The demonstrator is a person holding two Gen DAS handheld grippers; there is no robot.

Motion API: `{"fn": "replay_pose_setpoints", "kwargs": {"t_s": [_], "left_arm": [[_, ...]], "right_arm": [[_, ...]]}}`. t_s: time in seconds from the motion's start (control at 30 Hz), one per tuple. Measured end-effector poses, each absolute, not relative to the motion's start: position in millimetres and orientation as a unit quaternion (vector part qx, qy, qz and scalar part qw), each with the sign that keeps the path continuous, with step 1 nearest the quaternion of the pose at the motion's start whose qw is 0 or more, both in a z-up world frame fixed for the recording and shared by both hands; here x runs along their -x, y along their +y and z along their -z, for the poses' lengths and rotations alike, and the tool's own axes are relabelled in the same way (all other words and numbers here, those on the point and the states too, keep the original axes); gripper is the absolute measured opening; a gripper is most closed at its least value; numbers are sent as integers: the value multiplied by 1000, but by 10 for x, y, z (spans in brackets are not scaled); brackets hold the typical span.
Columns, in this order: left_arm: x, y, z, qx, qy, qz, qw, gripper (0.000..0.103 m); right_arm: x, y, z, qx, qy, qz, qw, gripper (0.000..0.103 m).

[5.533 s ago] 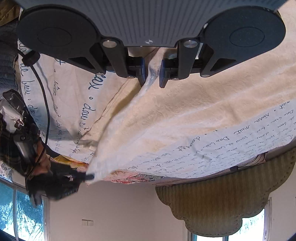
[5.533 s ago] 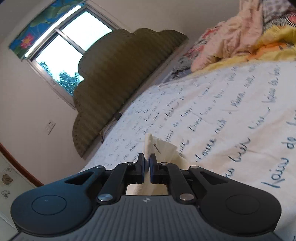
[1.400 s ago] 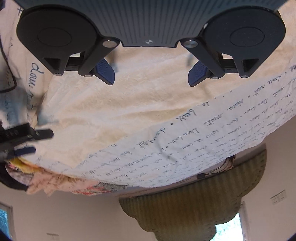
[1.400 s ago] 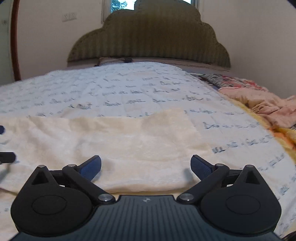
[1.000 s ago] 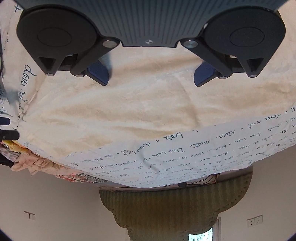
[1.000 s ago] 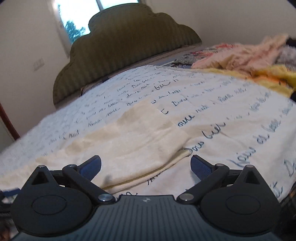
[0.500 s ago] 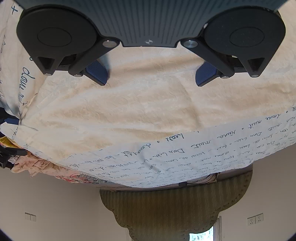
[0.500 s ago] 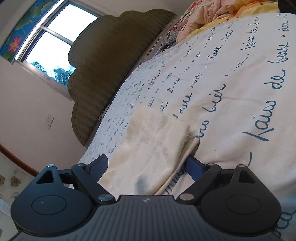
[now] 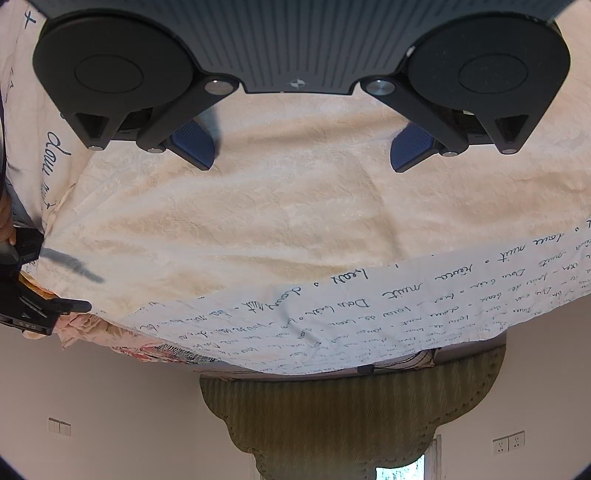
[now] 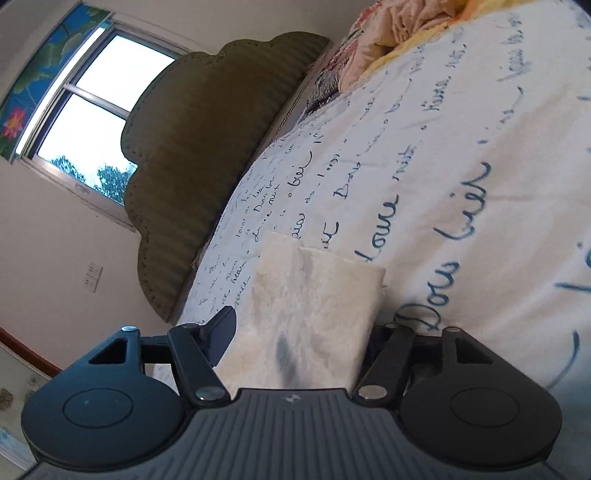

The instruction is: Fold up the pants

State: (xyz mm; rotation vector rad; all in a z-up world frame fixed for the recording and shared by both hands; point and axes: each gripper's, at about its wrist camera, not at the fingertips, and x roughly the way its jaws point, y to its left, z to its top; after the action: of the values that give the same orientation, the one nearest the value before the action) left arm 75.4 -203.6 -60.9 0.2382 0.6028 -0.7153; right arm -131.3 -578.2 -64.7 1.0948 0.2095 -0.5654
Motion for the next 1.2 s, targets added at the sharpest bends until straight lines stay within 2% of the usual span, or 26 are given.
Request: {"fn": "replay_pose_setpoints", "kwargs": {"t_s": [0.03, 0.07, 0.13, 0.17, 0.27, 0.37, 0.5, 0.63, 0.77, 0.9, 1.07, 1.13, 1.17, 1.2], "left_arm": [[-753, -2035, 610, -114, 290, 344, 886, 103], [-752, -2033, 609, -114, 290, 344, 886, 103], [-751, -2030, 609, -112, 290, 345, 886, 103], [-753, -2027, 610, -111, 290, 345, 886, 103], [-766, -2013, 604, -106, 291, 349, 884, 103], [-833, -1923, 550, -67, 300, 363, 880, 100], [-1040, -1690, 379, 82, 338, 397, 849, 99], [-1304, -1585, 250, 238, 387, 455, 766, 100], [-1442, -1597, 163, 345, 401, 507, 681, 103], [-1504, -1645, 235, 398, 418, 520, 629, 103], [-1592, -1673, 501, 415, 455, 472, 631, 103], [-1653, -1678, 614, 413, 482, 435, 638, 98], [-1681, -1670, 670, 417, 490, 426, 636, 88], [-1712, -1656, 719, 420, 498, 419, 632, 70]], "right_arm": [[1239, -5793, 640, -495, 108, 270, 819, 63], [1176, -5797, 633, -482, 120, 277, 823, 44], [1124, -5806, 657, -475, 137, 280, 823, 19], [1143, -5810, 685, -484, 130, 271, 821, 17], [1208, -5732, 619, -466, 119, 267, 835, 15], [1159, -5521, 377, -389, 131, 267, 872, 15], [966, -5059, -31, -249, 151, 252, 923, 14], [745, -4476, -301, -108, 166, 219, 955, 14], [577, -3882, -373, -3, 178, 171, 969, 14], [446, -3282, -313, 98, 190, 117, 970, 14], [410, -2786, -115, 196, 198, 80, 957, 15], [416, -2652, -17, 238, 199, 67, 948, 15], [416, -2604, 35, 258, 202, 67, 942, 16], [405, -2576, 80, 273, 208, 68, 937, 17]]}}
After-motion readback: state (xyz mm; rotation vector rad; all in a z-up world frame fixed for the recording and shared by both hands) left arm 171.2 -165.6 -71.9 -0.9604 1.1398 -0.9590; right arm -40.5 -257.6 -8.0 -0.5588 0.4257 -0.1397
